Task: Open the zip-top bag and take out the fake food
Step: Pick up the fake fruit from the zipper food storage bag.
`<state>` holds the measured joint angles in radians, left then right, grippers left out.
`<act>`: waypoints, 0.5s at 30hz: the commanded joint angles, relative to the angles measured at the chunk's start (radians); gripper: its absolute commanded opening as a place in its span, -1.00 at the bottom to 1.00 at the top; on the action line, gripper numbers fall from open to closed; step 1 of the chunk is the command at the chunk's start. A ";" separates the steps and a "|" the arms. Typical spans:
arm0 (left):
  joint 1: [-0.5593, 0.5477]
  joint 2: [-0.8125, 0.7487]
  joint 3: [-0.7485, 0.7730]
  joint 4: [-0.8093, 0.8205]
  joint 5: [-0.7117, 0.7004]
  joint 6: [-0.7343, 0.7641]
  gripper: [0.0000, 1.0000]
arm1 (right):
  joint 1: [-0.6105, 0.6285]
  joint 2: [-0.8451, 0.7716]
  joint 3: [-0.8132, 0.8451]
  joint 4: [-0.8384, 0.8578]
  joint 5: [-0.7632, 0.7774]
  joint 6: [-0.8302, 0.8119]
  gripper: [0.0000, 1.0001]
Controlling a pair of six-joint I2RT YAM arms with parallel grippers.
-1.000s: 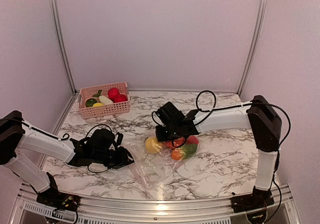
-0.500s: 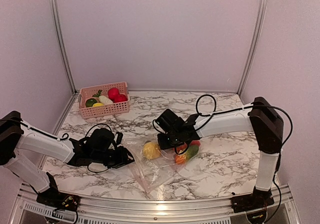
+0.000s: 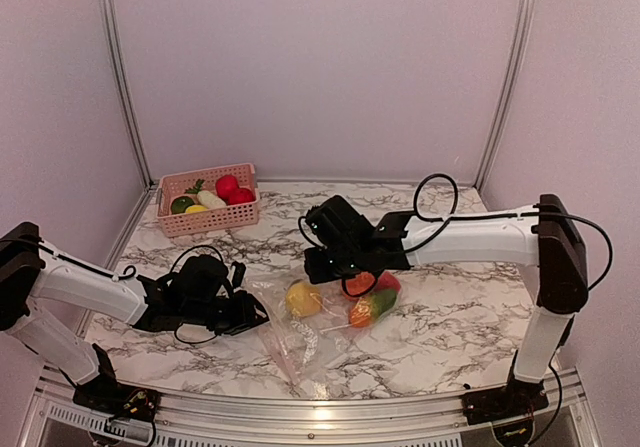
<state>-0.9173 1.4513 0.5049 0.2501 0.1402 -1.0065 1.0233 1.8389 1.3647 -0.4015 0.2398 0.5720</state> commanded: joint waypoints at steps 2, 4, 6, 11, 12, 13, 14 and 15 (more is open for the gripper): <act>0.004 -0.023 0.003 0.012 -0.001 0.014 -0.38 | 0.013 0.035 0.033 -0.010 -0.029 0.006 -0.29; 0.003 -0.022 0.002 0.012 -0.001 0.015 -0.38 | 0.013 0.054 0.031 -0.003 -0.032 0.008 -0.29; 0.004 -0.019 0.002 0.013 0.001 0.016 -0.38 | 0.013 0.075 0.034 -0.001 -0.037 0.009 -0.30; 0.003 -0.020 -0.001 0.016 0.005 0.017 -0.38 | 0.013 0.105 0.020 -0.003 -0.030 0.024 -0.32; 0.004 -0.020 0.000 0.015 0.005 0.017 -0.38 | 0.013 0.103 0.008 0.000 -0.029 0.026 -0.32; 0.004 -0.019 0.000 0.015 0.006 0.018 -0.38 | 0.012 0.101 0.001 0.003 -0.030 0.029 -0.32; 0.003 -0.019 0.001 0.015 0.007 0.020 -0.38 | 0.013 0.100 -0.003 0.005 -0.027 0.030 -0.32; 0.003 -0.019 0.001 0.015 0.007 0.020 -0.38 | 0.013 0.100 -0.006 0.005 -0.026 0.031 -0.32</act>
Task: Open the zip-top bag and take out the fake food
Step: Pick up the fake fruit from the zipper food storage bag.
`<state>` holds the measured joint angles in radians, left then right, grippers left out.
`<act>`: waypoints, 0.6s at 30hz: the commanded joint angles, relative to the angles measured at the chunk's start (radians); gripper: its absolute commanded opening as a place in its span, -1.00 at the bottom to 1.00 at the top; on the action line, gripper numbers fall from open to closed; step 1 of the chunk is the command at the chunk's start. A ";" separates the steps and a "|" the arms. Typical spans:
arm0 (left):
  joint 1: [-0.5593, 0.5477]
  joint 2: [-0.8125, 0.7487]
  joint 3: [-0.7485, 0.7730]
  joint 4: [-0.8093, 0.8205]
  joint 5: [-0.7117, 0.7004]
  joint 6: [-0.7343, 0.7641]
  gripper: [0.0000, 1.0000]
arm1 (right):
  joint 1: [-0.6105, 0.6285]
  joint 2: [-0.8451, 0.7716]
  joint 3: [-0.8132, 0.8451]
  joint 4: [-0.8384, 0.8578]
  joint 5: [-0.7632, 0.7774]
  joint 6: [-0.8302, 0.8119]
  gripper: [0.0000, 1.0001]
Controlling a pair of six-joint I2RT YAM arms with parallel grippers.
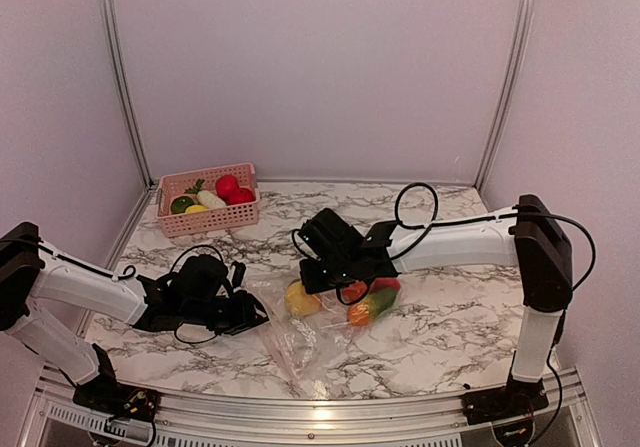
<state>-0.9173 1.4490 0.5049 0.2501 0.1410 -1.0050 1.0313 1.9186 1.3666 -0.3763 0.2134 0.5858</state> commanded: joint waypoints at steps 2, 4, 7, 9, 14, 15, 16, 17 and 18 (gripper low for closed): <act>0.004 -0.014 0.004 0.017 0.008 0.020 -0.38 | 0.007 0.022 -0.011 -0.022 0.006 0.021 -0.32; 0.003 -0.013 0.006 0.023 0.012 0.023 -0.38 | 0.011 0.025 -0.011 -0.032 0.019 0.023 -0.33; 0.004 -0.013 0.010 0.033 0.020 0.027 -0.37 | 0.013 0.033 -0.004 -0.079 0.066 0.039 -0.33; 0.003 -0.016 0.012 0.034 0.023 0.028 -0.37 | 0.014 0.036 0.000 -0.109 0.104 0.049 -0.34; 0.003 -0.002 0.020 0.039 0.030 0.031 -0.37 | 0.026 0.026 0.001 -0.100 0.099 0.035 -0.34; 0.003 0.004 0.022 0.044 0.032 0.031 -0.37 | 0.029 0.028 0.005 -0.097 0.093 0.030 -0.35; 0.004 0.007 0.024 0.048 0.033 0.031 -0.37 | 0.032 0.028 0.009 -0.093 0.087 0.026 -0.34; 0.004 0.009 0.024 0.050 0.034 0.031 -0.37 | 0.035 0.029 0.014 -0.086 0.079 0.022 -0.34; 0.004 0.010 0.026 0.052 0.037 0.030 -0.37 | 0.039 0.031 0.015 -0.080 0.072 0.016 -0.34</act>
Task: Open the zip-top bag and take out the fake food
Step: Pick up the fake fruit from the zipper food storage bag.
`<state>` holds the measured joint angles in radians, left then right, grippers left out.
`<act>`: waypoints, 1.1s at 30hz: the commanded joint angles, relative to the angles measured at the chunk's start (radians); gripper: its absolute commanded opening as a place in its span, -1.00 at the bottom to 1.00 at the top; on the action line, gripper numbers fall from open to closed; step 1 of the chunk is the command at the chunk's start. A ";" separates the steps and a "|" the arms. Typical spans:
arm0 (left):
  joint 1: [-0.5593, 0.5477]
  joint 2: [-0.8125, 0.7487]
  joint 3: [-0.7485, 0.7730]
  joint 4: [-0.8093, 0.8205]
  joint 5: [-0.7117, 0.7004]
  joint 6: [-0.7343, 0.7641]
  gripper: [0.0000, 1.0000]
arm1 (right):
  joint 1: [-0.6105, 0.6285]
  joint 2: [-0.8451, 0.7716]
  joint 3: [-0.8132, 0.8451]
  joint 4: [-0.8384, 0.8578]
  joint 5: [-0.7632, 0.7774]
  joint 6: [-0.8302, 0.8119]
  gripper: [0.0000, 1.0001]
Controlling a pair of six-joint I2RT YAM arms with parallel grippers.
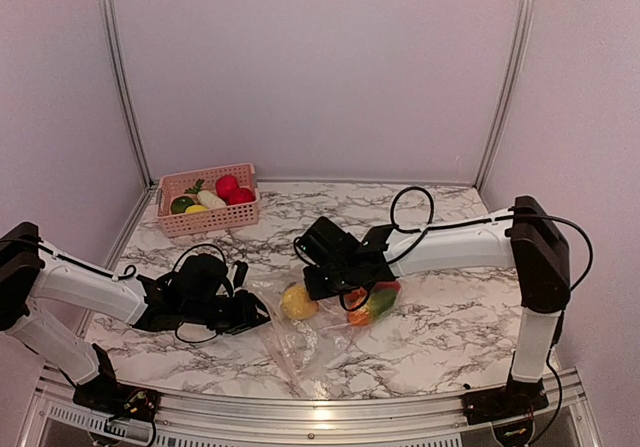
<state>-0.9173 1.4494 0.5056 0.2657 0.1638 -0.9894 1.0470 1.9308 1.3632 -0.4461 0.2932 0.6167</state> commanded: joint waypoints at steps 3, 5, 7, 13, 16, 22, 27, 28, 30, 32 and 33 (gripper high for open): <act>0.004 0.005 0.023 0.036 0.013 0.016 -0.30 | 0.028 0.028 0.025 0.002 -0.027 -0.031 -0.32; 0.004 0.003 0.021 0.036 0.013 0.018 -0.26 | 0.031 0.041 0.025 0.015 -0.045 -0.044 -0.24; 0.004 0.003 0.019 0.035 0.014 0.019 -0.22 | 0.035 0.056 0.027 0.019 -0.055 -0.048 -0.13; 0.003 0.005 0.012 0.035 0.007 0.023 -0.10 | 0.036 0.075 0.024 0.036 -0.070 -0.059 0.10; 0.004 0.003 0.013 0.030 0.004 0.026 0.02 | 0.037 0.076 0.022 0.040 -0.069 -0.065 0.20; 0.002 0.002 0.015 0.017 -0.006 0.040 0.39 | 0.037 0.068 0.019 0.044 -0.070 -0.071 0.35; 0.002 0.005 0.023 0.008 -0.015 0.043 0.66 | 0.043 0.057 0.011 0.065 -0.082 -0.090 0.46; 0.002 0.007 0.026 0.006 -0.017 0.044 0.70 | 0.045 0.052 0.005 0.076 -0.090 -0.096 0.49; 0.003 0.011 0.033 -0.006 -0.025 0.045 0.77 | 0.048 0.043 -0.007 0.097 -0.104 -0.106 0.56; 0.002 0.017 0.040 -0.020 -0.037 0.047 0.83 | 0.048 0.040 -0.014 0.107 -0.114 -0.116 0.61; 0.002 0.019 0.045 -0.027 -0.045 0.047 0.86 | 0.050 0.038 -0.017 0.112 -0.117 -0.119 0.63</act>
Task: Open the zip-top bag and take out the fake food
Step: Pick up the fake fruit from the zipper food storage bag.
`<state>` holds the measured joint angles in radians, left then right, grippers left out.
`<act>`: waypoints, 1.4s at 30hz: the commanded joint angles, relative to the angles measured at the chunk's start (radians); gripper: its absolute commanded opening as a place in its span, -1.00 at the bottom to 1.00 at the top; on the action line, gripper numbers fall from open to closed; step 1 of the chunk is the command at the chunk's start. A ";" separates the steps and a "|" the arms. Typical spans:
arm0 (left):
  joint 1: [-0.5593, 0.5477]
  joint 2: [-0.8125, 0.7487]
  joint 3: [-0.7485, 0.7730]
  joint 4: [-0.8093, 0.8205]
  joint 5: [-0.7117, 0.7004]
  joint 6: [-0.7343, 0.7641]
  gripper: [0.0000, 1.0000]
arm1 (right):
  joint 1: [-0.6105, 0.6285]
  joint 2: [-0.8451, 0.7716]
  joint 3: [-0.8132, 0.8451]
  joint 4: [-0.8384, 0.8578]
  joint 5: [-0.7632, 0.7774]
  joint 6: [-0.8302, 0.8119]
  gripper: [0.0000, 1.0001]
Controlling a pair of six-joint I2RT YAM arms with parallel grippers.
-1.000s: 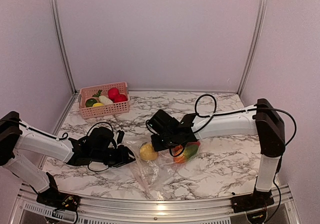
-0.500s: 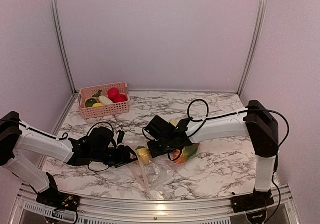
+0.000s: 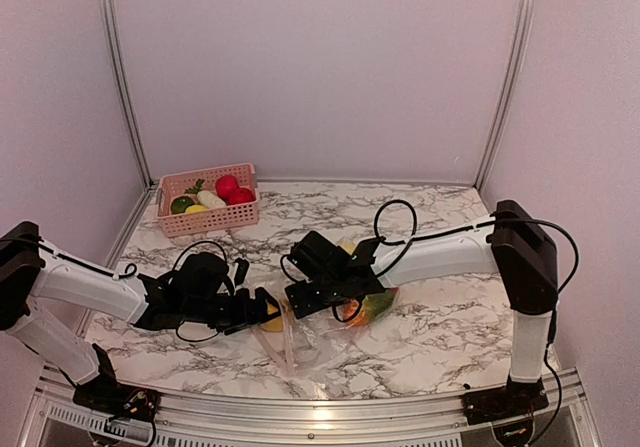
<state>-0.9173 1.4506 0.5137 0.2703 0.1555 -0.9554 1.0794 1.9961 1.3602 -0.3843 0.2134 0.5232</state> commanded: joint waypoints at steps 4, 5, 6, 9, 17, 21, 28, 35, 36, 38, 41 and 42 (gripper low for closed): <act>0.002 0.031 0.054 -0.065 -0.065 0.016 0.92 | 0.021 -0.029 -0.027 0.067 -0.055 -0.043 0.71; 0.002 0.033 0.059 -0.076 -0.074 0.017 0.93 | 0.022 -0.029 -0.029 0.072 -0.059 -0.047 0.73; 0.002 0.035 0.061 -0.081 -0.080 0.016 0.94 | 0.022 -0.028 -0.030 0.076 -0.064 -0.051 0.75; 0.001 0.046 0.070 -0.090 -0.092 0.017 0.96 | 0.024 -0.028 -0.035 0.082 -0.073 -0.055 0.79; 0.001 0.065 0.086 -0.113 -0.104 0.015 0.60 | 0.024 -0.026 -0.032 0.073 -0.059 -0.052 0.80; 0.000 0.038 0.085 -0.140 -0.102 0.023 0.33 | 0.024 -0.022 -0.031 0.050 -0.034 -0.037 0.80; 0.000 -0.069 0.064 -0.212 -0.098 0.046 0.22 | 0.016 -0.022 -0.034 0.041 -0.009 -0.017 0.82; 0.001 -0.134 0.039 -0.257 -0.087 0.048 0.20 | 0.004 -0.023 -0.036 0.051 -0.019 -0.011 0.82; 0.001 -0.141 0.034 -0.258 -0.083 0.046 0.20 | 0.003 -0.023 -0.039 0.054 -0.019 -0.008 0.82; 0.000 -0.153 0.027 -0.262 -0.074 0.047 0.20 | -0.002 -0.023 -0.048 0.062 -0.024 -0.003 0.82; 0.001 -0.159 0.022 -0.262 -0.043 0.053 0.21 | -0.005 -0.024 -0.058 0.070 -0.031 0.002 0.82; 0.000 -0.158 0.019 -0.259 -0.033 0.056 0.22 | -0.006 -0.025 -0.059 0.069 -0.031 0.004 0.82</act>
<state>-0.9173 1.3220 0.5480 0.0193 0.0761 -0.9188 1.0840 1.9942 1.3197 -0.3069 0.1810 0.5064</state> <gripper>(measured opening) 0.775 0.911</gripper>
